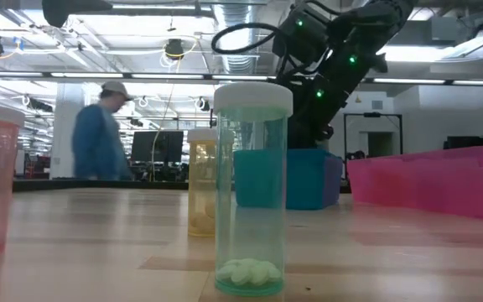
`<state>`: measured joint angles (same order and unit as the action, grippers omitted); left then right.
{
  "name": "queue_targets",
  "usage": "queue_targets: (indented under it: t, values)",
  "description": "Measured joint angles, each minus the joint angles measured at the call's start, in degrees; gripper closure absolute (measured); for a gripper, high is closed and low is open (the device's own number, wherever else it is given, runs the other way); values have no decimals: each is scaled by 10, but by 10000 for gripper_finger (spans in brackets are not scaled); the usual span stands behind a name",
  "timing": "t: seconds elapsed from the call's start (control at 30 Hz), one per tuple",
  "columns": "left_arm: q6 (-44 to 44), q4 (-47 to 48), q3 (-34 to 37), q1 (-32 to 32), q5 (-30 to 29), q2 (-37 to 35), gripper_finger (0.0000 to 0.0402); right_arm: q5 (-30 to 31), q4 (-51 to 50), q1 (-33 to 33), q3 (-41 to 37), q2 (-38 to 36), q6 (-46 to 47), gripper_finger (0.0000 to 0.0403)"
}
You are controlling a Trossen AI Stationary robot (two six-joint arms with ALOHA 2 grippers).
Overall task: Pick and place medicine bottles into bin by pill shape (circle, oval)
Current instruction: Put the yellow tablet bottle into the blue bin
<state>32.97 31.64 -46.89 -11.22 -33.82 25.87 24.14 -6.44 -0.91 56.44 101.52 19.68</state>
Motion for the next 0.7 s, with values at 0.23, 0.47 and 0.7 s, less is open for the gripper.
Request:
queue_targets:
  t: [0.23, 0.47, 0.7]
  values:
    - [-2, 1, 0, 0, 0, 0, 90, 13, -71, -3, 10, -67, -1, 156]
    - [-2, 2, 0, 0, 0, 0, 90, 14, -91, 9, 10, -181, 27, 158]
    - [-2, 2, 0, 0, 0, 0, 90, 12, 2, 64, 10, -248, 43, 158]
